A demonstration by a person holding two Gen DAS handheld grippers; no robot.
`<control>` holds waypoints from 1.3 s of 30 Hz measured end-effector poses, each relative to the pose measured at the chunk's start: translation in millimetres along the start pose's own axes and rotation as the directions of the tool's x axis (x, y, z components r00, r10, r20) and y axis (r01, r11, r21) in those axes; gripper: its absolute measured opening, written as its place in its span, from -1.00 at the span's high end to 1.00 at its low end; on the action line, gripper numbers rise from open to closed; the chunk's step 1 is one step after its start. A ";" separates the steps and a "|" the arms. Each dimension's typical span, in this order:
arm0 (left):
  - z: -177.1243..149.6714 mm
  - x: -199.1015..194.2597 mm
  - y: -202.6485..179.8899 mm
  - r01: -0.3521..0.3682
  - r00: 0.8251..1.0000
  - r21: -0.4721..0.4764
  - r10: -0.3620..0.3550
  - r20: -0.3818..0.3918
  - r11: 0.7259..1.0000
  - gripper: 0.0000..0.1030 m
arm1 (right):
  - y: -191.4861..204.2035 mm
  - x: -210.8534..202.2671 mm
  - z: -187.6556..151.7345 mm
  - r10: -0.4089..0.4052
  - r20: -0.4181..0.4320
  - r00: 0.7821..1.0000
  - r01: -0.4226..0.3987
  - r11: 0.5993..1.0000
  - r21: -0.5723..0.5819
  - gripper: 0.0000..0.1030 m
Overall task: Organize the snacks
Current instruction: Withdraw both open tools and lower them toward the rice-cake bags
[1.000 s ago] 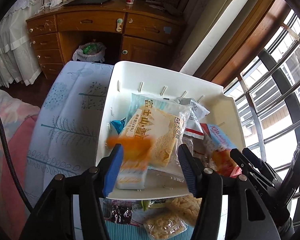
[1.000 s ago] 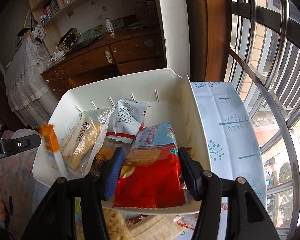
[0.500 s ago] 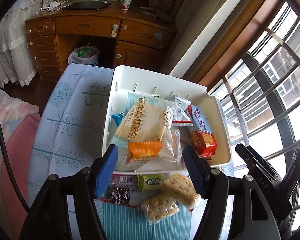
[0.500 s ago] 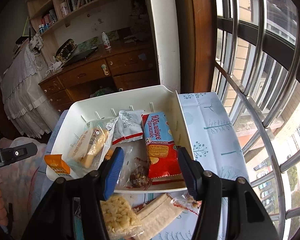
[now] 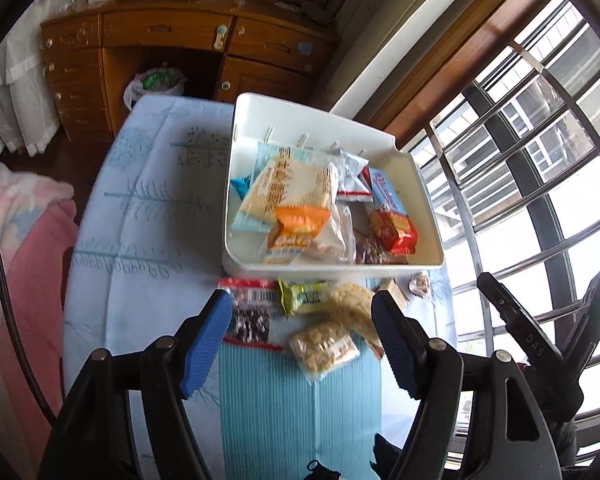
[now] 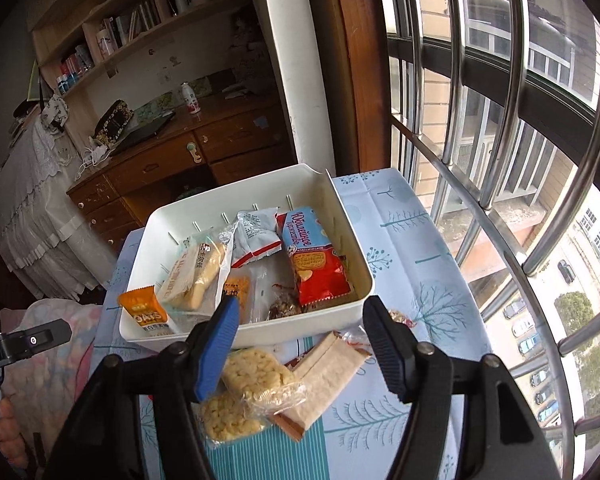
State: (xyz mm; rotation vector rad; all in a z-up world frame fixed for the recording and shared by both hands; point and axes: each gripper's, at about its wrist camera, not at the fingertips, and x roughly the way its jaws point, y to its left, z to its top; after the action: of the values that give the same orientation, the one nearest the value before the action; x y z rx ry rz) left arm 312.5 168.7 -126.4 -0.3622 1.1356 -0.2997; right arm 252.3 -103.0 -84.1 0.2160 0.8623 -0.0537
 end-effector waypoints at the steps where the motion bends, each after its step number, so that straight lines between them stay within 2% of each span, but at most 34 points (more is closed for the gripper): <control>1: -3.0 0.9 2.1 0.011 1.000 -0.014 -0.011 -0.013 1.000 -0.38 | -0.1 -2.4 -2.7 -0.002 -0.003 1.000 0.002 1.000 0.002 -0.31; 7: -15.7 10.2 2.6 0.029 0.996 -0.058 -0.033 -0.082 0.998 -0.38 | -1.7 -12.9 -18.3 0.003 -0.031 1.000 -0.003 1.000 0.005 -0.36; 11: -21.0 21.3 -2.6 0.001 0.992 -0.082 -0.012 -0.126 0.997 -0.38 | -3.7 -15.9 -27.8 0.014 -0.052 0.999 -0.014 1.000 -0.011 -0.38; 14: -27.0 30.5 -6.0 -0.015 0.987 -0.103 -0.002 -0.162 0.995 -0.38 | -6.9 -17.3 -32.0 0.021 -0.057 0.998 -0.023 0.999 -0.028 -0.47; 19: -37.8 45.1 -12.5 -0.016 0.978 -0.144 -0.014 -0.207 0.989 -0.38 | -13.5 -12.6 -35.9 0.041 -0.083 0.996 -0.046 0.996 -0.070 -0.48; 24: -45.7 60.5 -26.2 -0.051 0.969 -0.150 0.013 -0.249 0.987 -0.42 | -16.6 -5.6 -37.6 0.062 -0.113 0.992 -0.076 0.989 -0.123 -0.59; 26: -49.2 65.8 -32.2 -0.063 0.967 -0.155 0.022 -0.255 0.986 -0.56 | -18.5 -3.7 -39.2 0.081 -0.125 0.989 -0.098 0.985 -0.140 -0.61; 29: -54.3 75.1 -39.7 -0.073 0.964 -0.162 0.027 -0.266 0.984 -0.57 | -19.9 -0.1 -40.8 0.092 -0.141 0.986 -0.117 0.977 -0.179 -0.66; 39: -68.1 113.4 -44.2 -0.188 0.940 -0.204 0.116 -0.322 0.961 -0.60 | -23.7 13.9 -47.5 0.159 -0.211 0.964 -0.221 0.923 -0.315 -0.77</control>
State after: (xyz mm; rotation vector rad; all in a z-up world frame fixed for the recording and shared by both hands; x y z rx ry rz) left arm 292.4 73.5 -226.3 -0.4400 1.5045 -0.0851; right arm 222.6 -115.7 -128.6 -0.0184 1.0139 0.2996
